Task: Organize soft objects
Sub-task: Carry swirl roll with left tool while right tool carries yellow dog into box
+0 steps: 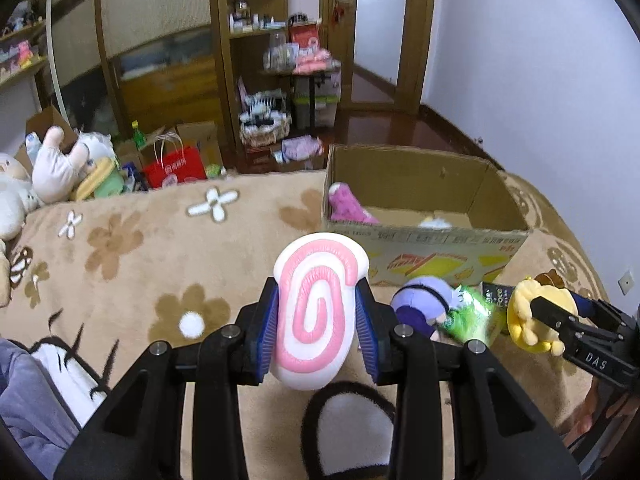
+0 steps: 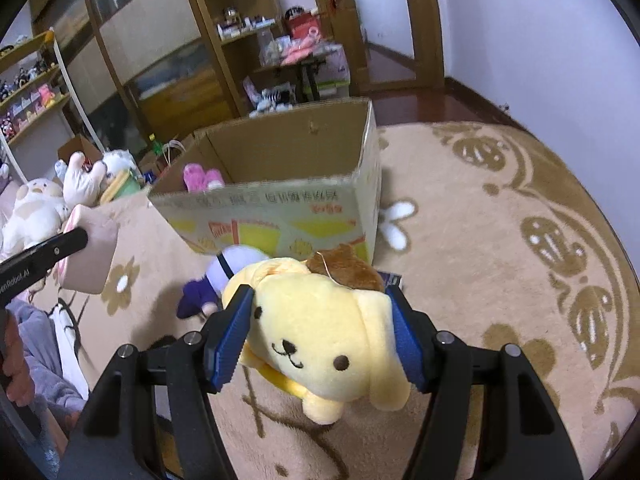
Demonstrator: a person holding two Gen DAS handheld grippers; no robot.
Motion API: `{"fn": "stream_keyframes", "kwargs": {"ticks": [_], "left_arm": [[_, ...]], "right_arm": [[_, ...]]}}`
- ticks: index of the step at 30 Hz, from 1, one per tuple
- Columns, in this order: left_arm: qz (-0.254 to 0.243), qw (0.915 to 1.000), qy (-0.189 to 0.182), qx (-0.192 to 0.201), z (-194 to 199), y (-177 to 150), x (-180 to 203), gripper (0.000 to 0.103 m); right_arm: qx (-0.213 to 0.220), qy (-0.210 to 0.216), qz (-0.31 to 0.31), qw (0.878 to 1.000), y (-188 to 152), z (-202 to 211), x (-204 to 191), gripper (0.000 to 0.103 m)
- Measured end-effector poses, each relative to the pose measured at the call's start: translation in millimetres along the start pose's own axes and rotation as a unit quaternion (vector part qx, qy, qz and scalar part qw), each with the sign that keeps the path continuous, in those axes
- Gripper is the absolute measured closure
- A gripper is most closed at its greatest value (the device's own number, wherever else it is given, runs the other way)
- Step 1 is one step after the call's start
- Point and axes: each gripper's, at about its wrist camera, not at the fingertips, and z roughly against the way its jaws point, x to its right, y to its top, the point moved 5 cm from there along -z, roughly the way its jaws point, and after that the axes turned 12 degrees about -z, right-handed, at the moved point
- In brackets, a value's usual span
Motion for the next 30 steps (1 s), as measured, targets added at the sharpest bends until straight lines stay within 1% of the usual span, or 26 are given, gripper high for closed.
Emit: {"fn": "stream_keyframes", "kwargs": {"ticks": [6, 8, 11, 13, 18, 20, 24, 27, 30], "left_arm": [[-0.001, 0.9975, 0.01, 0.07, 28, 12, 3, 0.069], [0.0, 0.9963, 0.01, 0.086, 34, 17, 4, 0.068], [-0.008, 0.9951, 0.007, 0.099, 37, 22, 6, 0.068], [-0.015, 0.994, 0.001, 0.109, 38, 24, 10, 0.068], [-0.029, 0.9925, 0.004, 0.119, 33, 38, 12, 0.068], [-0.028, 0.9919, 0.001, 0.124, 31, 47, 11, 0.068], [-0.041, 0.988, -0.009, 0.149, 35, 69, 14, 0.068], [-0.057, 0.9851, -0.004, 0.162, 38, 85, 18, 0.068], [-0.07, 0.9834, -0.002, 0.167, 36, 99, 25, 0.068]], "right_arm": [[0.054, 0.016, 0.005, 0.998, 17, 24, -9, 0.034], [0.071, 0.023, 0.008, 0.997, 23, 33, -13, 0.034], [0.098, 0.032, 0.015, 0.995, 34, 46, -20, 0.034], [0.108, 0.033, 0.02, 0.993, 39, 51, -24, 0.034], [0.123, 0.039, 0.027, 0.991, 52, 56, -31, 0.033], [0.128, 0.042, 0.029, 0.99, 60, 56, -34, 0.033], [0.135, 0.049, 0.027, 0.989, 73, 54, -38, 0.033], [0.14, 0.057, 0.024, 0.988, 84, 53, -41, 0.033], [0.147, 0.062, 0.028, 0.987, 96, 51, -46, 0.033]]}}
